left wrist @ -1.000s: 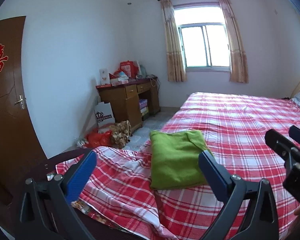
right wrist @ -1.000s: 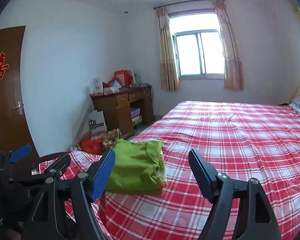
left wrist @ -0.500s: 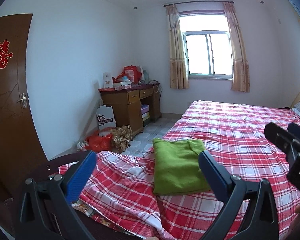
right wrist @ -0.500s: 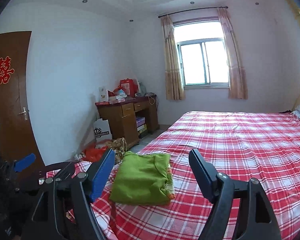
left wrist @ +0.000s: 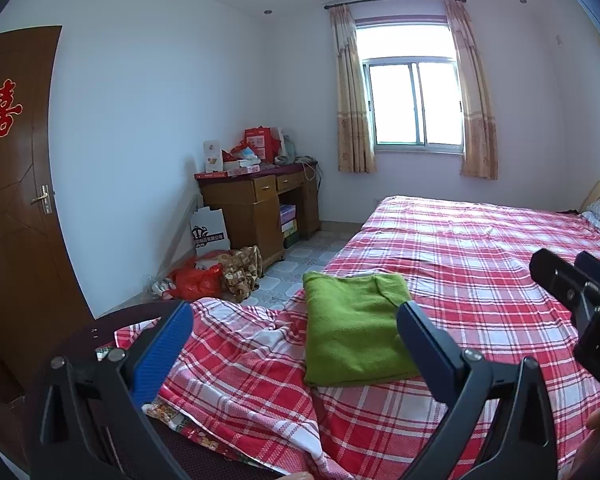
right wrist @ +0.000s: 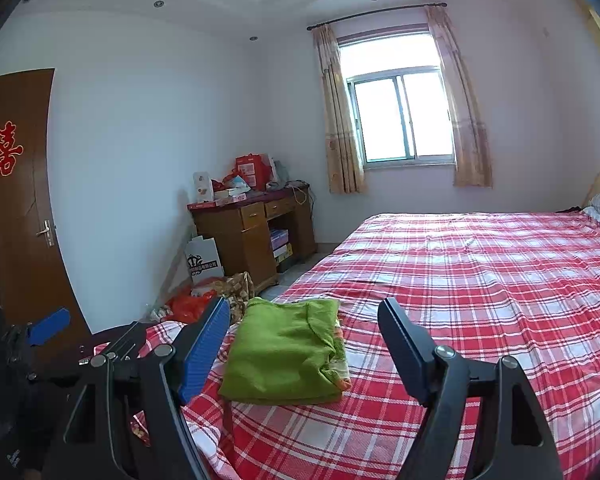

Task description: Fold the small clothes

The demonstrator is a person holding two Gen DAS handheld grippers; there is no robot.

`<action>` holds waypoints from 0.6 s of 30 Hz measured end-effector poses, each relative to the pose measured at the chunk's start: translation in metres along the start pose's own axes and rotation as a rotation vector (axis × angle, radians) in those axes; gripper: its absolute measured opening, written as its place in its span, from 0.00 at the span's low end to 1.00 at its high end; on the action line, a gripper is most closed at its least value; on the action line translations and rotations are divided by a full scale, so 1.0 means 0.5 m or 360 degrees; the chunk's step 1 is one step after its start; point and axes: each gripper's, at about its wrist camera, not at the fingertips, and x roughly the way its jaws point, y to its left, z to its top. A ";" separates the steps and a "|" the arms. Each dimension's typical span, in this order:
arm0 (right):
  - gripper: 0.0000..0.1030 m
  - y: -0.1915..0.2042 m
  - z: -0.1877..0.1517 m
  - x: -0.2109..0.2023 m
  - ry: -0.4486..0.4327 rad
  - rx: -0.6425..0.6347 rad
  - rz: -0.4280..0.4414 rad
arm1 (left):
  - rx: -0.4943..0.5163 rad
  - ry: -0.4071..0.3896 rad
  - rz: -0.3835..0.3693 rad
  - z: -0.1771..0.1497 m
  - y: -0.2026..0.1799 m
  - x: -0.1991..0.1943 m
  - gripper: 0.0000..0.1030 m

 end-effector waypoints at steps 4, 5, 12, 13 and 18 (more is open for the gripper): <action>0.75 -0.001 -0.001 0.002 0.0007 0.0011 0.0000 | 0.0002 0.0007 0.0003 -0.002 -0.001 0.003 1.00; 0.75 0.000 0.000 0.002 0.0006 0.0011 -0.0001 | 0.0002 0.0011 0.0001 -0.002 -0.001 0.003 1.00; 0.75 -0.006 0.002 0.006 0.0021 0.0015 0.0001 | 0.0005 0.0018 -0.0008 -0.005 0.000 0.005 1.00; 0.75 -0.006 0.002 0.006 0.0021 0.0017 0.0002 | 0.0005 0.0018 -0.0009 -0.006 0.000 0.004 1.00; 0.75 -0.008 0.003 0.005 0.0020 0.0021 0.0001 | 0.0002 0.0023 -0.0010 -0.006 0.000 0.004 1.00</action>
